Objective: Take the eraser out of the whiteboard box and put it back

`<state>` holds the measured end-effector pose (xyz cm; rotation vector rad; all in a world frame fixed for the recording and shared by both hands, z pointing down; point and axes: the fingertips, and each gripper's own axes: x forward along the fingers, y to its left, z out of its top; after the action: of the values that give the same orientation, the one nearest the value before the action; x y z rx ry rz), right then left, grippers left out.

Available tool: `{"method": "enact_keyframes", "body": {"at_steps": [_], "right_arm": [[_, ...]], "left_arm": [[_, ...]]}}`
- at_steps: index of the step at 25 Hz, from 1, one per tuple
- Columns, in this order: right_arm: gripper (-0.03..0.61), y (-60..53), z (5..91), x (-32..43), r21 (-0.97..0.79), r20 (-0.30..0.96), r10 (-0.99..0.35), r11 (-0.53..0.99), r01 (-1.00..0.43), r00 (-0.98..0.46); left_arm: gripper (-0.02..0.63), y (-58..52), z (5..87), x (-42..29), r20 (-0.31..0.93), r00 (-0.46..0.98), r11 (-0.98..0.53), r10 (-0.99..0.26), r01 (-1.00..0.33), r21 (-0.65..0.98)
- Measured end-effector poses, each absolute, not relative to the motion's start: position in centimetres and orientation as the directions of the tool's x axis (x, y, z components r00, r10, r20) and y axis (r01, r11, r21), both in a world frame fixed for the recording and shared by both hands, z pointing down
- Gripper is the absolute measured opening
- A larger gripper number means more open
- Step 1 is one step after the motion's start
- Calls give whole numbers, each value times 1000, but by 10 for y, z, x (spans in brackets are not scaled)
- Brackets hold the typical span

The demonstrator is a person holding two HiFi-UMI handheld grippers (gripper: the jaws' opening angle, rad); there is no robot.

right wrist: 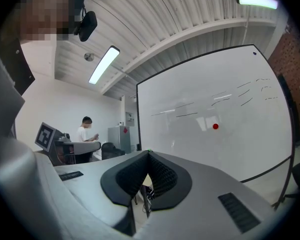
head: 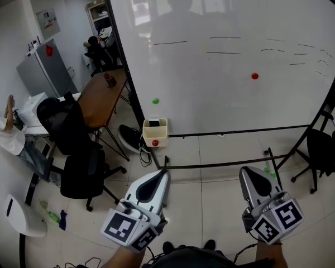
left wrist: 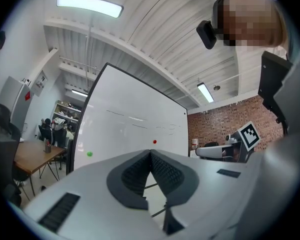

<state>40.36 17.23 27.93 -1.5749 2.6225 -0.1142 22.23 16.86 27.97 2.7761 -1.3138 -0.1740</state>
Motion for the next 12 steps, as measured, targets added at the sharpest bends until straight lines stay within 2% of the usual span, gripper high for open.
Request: {"method": "enact_keyframes", "body": {"at_steps": [12], "right_arm": [[18,182,267,371,-82,-34,-886,463,-883,-462]], "left_arm": [[26,180,276,193,-87,637,-643,-766,-755,128]]}}
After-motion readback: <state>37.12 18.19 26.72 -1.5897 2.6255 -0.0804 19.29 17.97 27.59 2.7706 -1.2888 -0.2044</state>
